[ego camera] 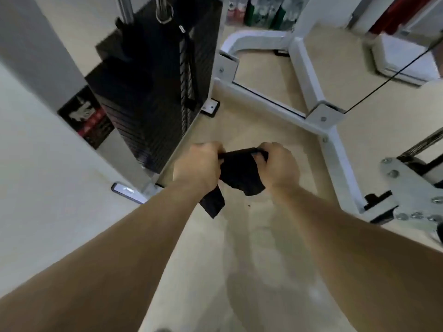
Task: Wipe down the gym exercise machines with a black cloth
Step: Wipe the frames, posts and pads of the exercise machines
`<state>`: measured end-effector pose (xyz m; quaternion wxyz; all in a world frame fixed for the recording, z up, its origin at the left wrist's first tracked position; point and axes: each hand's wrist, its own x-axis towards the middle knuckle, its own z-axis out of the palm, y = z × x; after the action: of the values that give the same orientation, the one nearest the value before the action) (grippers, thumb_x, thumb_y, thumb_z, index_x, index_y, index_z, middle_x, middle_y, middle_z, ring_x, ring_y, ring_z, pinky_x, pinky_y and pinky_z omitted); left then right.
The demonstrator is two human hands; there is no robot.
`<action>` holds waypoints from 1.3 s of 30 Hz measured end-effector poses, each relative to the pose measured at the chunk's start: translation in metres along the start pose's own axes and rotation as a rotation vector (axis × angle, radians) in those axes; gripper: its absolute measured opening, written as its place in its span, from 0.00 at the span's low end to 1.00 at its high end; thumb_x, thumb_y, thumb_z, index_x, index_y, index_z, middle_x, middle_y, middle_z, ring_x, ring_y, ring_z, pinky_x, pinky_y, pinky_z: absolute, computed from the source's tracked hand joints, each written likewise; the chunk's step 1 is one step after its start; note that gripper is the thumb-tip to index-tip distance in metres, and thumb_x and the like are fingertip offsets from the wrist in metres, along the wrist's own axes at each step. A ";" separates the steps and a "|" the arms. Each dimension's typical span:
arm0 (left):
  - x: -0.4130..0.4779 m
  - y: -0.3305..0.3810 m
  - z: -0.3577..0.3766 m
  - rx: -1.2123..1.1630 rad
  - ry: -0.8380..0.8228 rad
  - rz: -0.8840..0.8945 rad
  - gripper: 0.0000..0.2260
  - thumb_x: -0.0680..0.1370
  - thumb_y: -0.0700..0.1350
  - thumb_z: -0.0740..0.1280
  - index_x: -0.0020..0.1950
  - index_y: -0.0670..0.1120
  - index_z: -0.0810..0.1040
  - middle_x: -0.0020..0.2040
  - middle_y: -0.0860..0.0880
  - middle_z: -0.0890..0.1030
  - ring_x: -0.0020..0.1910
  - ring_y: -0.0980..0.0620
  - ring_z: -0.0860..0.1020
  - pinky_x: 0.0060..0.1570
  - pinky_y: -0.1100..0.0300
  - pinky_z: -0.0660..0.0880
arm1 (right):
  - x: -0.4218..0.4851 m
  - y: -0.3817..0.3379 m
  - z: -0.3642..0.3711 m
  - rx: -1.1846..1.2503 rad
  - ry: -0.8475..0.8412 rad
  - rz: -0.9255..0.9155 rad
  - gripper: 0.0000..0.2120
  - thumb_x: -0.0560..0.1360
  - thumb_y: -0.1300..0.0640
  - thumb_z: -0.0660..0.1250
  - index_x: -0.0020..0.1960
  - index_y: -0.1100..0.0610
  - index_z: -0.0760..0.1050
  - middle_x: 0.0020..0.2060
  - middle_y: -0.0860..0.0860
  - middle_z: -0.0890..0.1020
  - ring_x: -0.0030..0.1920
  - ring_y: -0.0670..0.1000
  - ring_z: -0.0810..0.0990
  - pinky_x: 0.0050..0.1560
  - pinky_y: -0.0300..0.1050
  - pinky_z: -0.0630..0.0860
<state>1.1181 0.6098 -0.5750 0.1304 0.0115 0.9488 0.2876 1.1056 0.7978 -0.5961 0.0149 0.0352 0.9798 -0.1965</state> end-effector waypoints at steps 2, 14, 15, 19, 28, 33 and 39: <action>0.043 -0.013 0.029 -0.045 -0.014 -0.036 0.09 0.81 0.45 0.61 0.57 0.54 0.78 0.49 0.47 0.79 0.45 0.43 0.79 0.43 0.51 0.78 | 0.036 0.025 0.036 -0.041 0.003 0.023 0.10 0.79 0.53 0.61 0.42 0.55 0.76 0.40 0.53 0.75 0.43 0.58 0.77 0.36 0.46 0.70; 0.305 0.016 0.154 -0.139 0.119 -0.052 0.12 0.82 0.40 0.59 0.56 0.52 0.79 0.50 0.49 0.82 0.49 0.46 0.80 0.50 0.49 0.79 | 0.266 0.177 0.107 0.092 0.040 -0.011 0.12 0.79 0.48 0.64 0.40 0.54 0.72 0.33 0.49 0.75 0.35 0.51 0.73 0.31 0.45 0.63; 0.328 0.023 0.157 -0.135 0.107 -0.049 0.10 0.82 0.42 0.60 0.55 0.53 0.79 0.50 0.49 0.82 0.48 0.47 0.79 0.50 0.49 0.79 | 0.284 0.187 0.104 0.085 0.044 -0.027 0.13 0.79 0.47 0.64 0.42 0.55 0.72 0.36 0.50 0.75 0.37 0.51 0.73 0.34 0.45 0.63; 0.407 0.039 0.167 0.154 0.108 0.138 0.10 0.82 0.53 0.61 0.58 0.49 0.73 0.45 0.49 0.80 0.41 0.46 0.76 0.40 0.51 0.75 | 0.350 0.229 0.110 -0.008 0.027 -0.029 0.16 0.79 0.44 0.63 0.50 0.57 0.73 0.44 0.54 0.76 0.43 0.55 0.73 0.41 0.47 0.66; 0.554 0.052 0.196 0.429 0.258 0.490 0.08 0.76 0.33 0.59 0.51 0.43 0.73 0.50 0.43 0.74 0.46 0.42 0.71 0.39 0.47 0.70 | 0.456 0.274 0.143 -0.174 0.090 0.028 0.23 0.82 0.52 0.59 0.72 0.60 0.62 0.65 0.63 0.69 0.61 0.65 0.69 0.59 0.59 0.70; 0.562 0.035 0.239 0.538 0.357 0.368 0.14 0.81 0.47 0.58 0.57 0.42 0.80 0.72 0.44 0.70 0.70 0.40 0.66 0.65 0.47 0.61 | 0.417 0.274 0.182 -0.241 0.172 -0.199 0.24 0.82 0.45 0.52 0.70 0.59 0.69 0.61 0.58 0.76 0.55 0.61 0.76 0.53 0.56 0.73; 0.538 0.003 0.254 0.439 0.249 0.594 0.21 0.84 0.55 0.52 0.67 0.44 0.75 0.63 0.47 0.79 0.64 0.46 0.75 0.71 0.49 0.64 | 0.432 0.247 0.200 -0.331 0.124 -0.175 0.20 0.82 0.45 0.47 0.51 0.56 0.72 0.43 0.54 0.79 0.41 0.59 0.77 0.41 0.51 0.68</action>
<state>0.6632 0.8022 -0.9065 -0.0801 0.2785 0.9516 0.1022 0.6966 0.9752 -0.8944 -0.0572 -0.0410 0.9970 -0.0310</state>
